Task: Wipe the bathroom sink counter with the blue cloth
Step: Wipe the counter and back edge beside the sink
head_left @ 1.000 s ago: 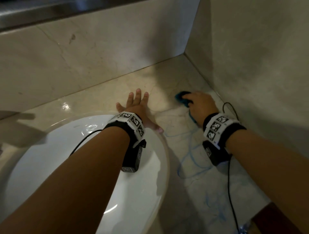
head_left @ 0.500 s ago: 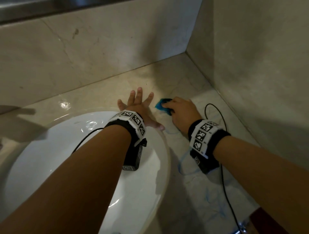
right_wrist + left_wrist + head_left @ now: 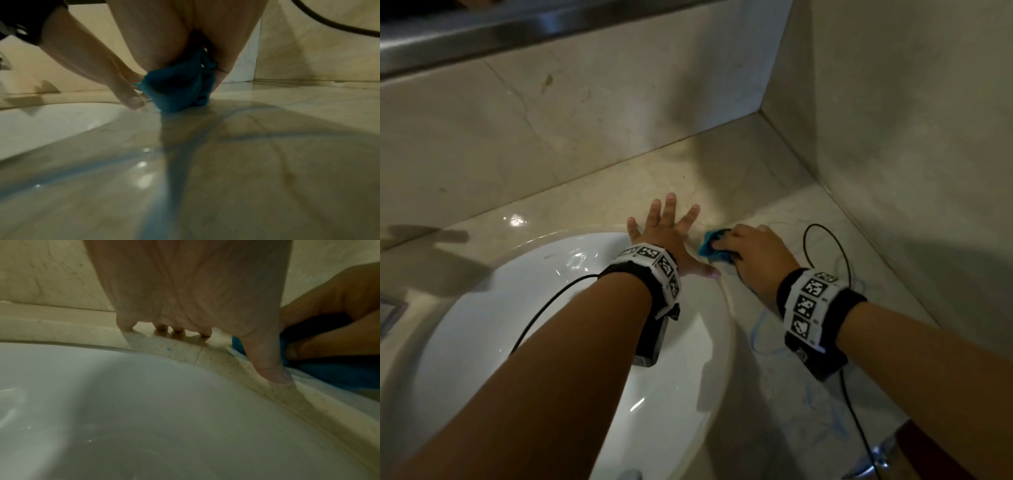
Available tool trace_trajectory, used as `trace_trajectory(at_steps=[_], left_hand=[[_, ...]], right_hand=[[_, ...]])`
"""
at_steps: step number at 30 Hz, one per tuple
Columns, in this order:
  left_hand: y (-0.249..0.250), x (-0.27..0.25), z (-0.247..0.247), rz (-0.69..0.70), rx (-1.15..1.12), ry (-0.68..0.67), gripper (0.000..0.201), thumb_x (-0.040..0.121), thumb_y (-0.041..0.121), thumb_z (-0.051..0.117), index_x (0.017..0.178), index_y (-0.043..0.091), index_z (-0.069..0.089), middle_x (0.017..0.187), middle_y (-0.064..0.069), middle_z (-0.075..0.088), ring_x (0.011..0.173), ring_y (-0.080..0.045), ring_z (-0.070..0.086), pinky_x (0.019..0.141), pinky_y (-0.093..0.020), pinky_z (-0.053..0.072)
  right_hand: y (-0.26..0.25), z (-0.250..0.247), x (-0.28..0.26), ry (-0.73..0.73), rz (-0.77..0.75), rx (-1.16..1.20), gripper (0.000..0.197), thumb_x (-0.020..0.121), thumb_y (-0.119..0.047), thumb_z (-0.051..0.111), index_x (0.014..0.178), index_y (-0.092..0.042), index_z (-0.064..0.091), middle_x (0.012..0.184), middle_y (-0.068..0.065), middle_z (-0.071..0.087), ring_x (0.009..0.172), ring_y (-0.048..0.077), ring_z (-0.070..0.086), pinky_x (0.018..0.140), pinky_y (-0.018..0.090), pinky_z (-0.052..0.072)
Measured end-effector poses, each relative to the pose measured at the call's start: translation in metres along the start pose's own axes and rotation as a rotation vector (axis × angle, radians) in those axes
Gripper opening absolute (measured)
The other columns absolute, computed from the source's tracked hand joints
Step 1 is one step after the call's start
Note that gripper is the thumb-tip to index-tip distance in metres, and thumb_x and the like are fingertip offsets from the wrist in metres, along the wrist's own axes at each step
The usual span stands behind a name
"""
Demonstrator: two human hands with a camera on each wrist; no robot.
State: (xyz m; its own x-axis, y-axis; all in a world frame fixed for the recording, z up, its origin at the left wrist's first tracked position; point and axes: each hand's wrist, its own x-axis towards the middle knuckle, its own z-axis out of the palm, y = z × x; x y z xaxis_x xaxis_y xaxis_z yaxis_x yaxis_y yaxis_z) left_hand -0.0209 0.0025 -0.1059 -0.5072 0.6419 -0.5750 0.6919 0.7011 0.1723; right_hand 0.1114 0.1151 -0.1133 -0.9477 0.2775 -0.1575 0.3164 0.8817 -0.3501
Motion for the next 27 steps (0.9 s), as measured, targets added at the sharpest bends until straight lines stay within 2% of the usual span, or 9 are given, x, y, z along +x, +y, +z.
trace_trajectory(at_steps=[3, 7, 9, 12, 14, 17, 20, 25, 27], left_hand=[[0.000, 0.001, 0.002, -0.008, 0.002, 0.007, 0.124, 0.054, 0.082, 0.063, 0.144, 0.047, -0.016, 0.153, 0.006, -0.032, 0.143, -0.023, -0.024, 0.113, -0.060, -0.005], [0.000, 0.000, 0.003, -0.010, 0.007, 0.014, 0.123, 0.055, 0.082, 0.062, 0.144, 0.047, -0.016, 0.153, 0.007, -0.032, 0.143, -0.021, -0.024, 0.114, -0.059, -0.006], [0.000, -0.001, 0.004, -0.006, 0.010, 0.022, 0.123, 0.055, 0.083, 0.060, 0.144, 0.047, -0.016, 0.152, 0.007, -0.032, 0.143, -0.021, -0.024, 0.114, -0.059, -0.006], [-0.002, 0.000, 0.003, -0.002, 0.017, 0.026, 0.123, 0.054, 0.085, 0.059, 0.144, 0.047, -0.016, 0.152, 0.006, -0.033, 0.143, -0.022, -0.024, 0.114, -0.059, -0.005], [-0.002, 0.001, 0.004, 0.002, 0.018, 0.024, 0.124, 0.053, 0.085, 0.059, 0.144, 0.047, -0.016, 0.153, 0.006, -0.032, 0.143, -0.022, -0.023, 0.113, -0.060, -0.005], [-0.003, 0.002, 0.005, 0.008, 0.009, 0.038, 0.124, 0.053, 0.085, 0.060, 0.144, 0.048, -0.015, 0.153, 0.006, -0.032, 0.143, -0.022, -0.024, 0.113, -0.060, -0.005], [-0.003, 0.001, 0.005, 0.012, -0.008, 0.037, 0.124, 0.053, 0.083, 0.061, 0.144, 0.048, -0.015, 0.153, 0.006, -0.032, 0.143, -0.022, -0.025, 0.113, -0.060, -0.007], [-0.005, 0.003, 0.007, 0.018, -0.010, 0.044, 0.124, 0.052, 0.084, 0.061, 0.143, 0.049, -0.015, 0.152, 0.007, -0.033, 0.142, -0.021, -0.026, 0.112, -0.061, -0.009], [-0.005, 0.004, 0.008, 0.019, -0.014, 0.045, 0.123, 0.052, 0.085, 0.060, 0.143, 0.049, -0.015, 0.152, 0.008, -0.034, 0.142, -0.021, -0.027, 0.111, -0.061, -0.009]], right_hand=[[0.017, -0.003, 0.019, 0.048, 0.051, -0.009, 0.038, 0.088, -0.008, 0.050, 0.123, -0.021, 0.059, 0.120, 0.011, 0.057, 0.101, 0.038, 0.053, 0.089, 0.035, 0.040], [0.025, -0.013, 0.044, 0.105, 0.150, 0.020, 0.039, 0.089, -0.007, 0.047, 0.125, -0.018, 0.057, 0.120, 0.015, 0.054, 0.106, 0.037, 0.052, 0.092, 0.035, 0.039], [0.016, -0.012, 0.034, 0.077, 0.122, 0.035, 0.038, 0.089, -0.008, 0.048, 0.124, -0.018, 0.058, 0.120, 0.014, 0.054, 0.106, 0.037, 0.052, 0.094, 0.035, 0.038], [0.001, -0.004, -0.001, 0.054, -0.023, 0.061, 0.035, 0.085, -0.004, 0.055, 0.116, -0.015, 0.064, 0.112, 0.016, 0.060, 0.096, 0.039, 0.056, 0.086, 0.035, 0.042], [0.003, -0.005, -0.015, 0.026, -0.056, 0.074, 0.034, 0.084, -0.005, 0.055, 0.116, -0.016, 0.065, 0.108, 0.015, 0.062, 0.095, 0.036, 0.057, 0.084, 0.033, 0.041], [0.013, -0.011, -0.011, -0.004, 0.043, 0.113, 0.039, 0.087, -0.014, 0.056, 0.125, -0.022, 0.056, 0.113, 0.008, 0.057, 0.105, 0.026, 0.054, 0.089, 0.027, 0.038], [0.014, -0.016, 0.000, 0.042, 0.145, 0.188, 0.041, 0.087, -0.019, 0.058, 0.128, -0.022, 0.053, 0.114, 0.008, 0.050, 0.105, 0.024, 0.053, 0.088, 0.024, 0.038], [0.017, -0.029, -0.010, -0.246, 0.126, 0.187, 0.064, 0.082, -0.023, 0.066, 0.139, -0.026, 0.037, 0.137, 0.002, 0.033, 0.123, 0.018, 0.040, 0.105, 0.024, 0.033], [0.018, -0.021, -0.015, -0.242, 0.056, 0.101, 0.059, 0.083, -0.019, 0.065, 0.137, -0.024, 0.042, 0.138, 0.003, 0.034, 0.123, 0.021, 0.040, 0.106, 0.025, 0.031]])
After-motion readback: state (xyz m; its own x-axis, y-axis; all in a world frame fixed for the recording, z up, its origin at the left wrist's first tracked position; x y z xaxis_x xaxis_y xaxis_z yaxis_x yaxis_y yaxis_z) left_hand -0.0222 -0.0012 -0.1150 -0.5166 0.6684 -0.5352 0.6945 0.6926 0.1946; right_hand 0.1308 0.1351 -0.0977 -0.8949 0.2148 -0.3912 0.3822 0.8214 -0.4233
